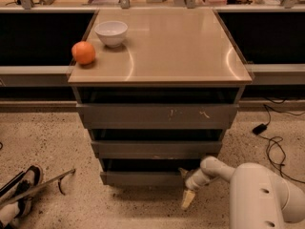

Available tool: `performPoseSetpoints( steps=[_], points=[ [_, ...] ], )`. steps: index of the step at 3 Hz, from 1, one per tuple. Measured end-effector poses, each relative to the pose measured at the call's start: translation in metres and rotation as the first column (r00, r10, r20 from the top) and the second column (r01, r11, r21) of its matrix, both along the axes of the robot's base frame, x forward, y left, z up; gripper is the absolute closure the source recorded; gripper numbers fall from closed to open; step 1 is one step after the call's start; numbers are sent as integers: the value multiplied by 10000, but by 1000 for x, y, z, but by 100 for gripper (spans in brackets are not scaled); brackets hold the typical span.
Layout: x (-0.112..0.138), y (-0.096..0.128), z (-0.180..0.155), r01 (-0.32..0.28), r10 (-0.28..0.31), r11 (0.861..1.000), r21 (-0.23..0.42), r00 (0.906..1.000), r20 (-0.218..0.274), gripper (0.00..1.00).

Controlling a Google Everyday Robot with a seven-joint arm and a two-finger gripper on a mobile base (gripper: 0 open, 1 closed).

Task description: Open bottom drawer

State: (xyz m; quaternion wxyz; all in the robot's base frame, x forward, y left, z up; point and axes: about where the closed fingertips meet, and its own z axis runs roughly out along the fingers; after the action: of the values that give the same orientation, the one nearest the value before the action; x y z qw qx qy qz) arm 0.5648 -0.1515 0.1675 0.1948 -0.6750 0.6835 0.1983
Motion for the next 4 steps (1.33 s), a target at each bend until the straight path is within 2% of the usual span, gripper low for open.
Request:
performPoseSetpoints(
  steps=[1, 2, 3, 4],
  points=[
    [-21, 12, -3, -408, 405, 9991, -79, 9987, -323, 0],
    [-46, 16, 5, -335, 333, 9994, -57, 9987, -386, 0],
    [-79, 28, 2, -629, 631, 9980, 57, 9947, -815, 0],
    [-82, 29, 1, -652, 656, 9978, 75, 9941, -862, 0]
  ],
)
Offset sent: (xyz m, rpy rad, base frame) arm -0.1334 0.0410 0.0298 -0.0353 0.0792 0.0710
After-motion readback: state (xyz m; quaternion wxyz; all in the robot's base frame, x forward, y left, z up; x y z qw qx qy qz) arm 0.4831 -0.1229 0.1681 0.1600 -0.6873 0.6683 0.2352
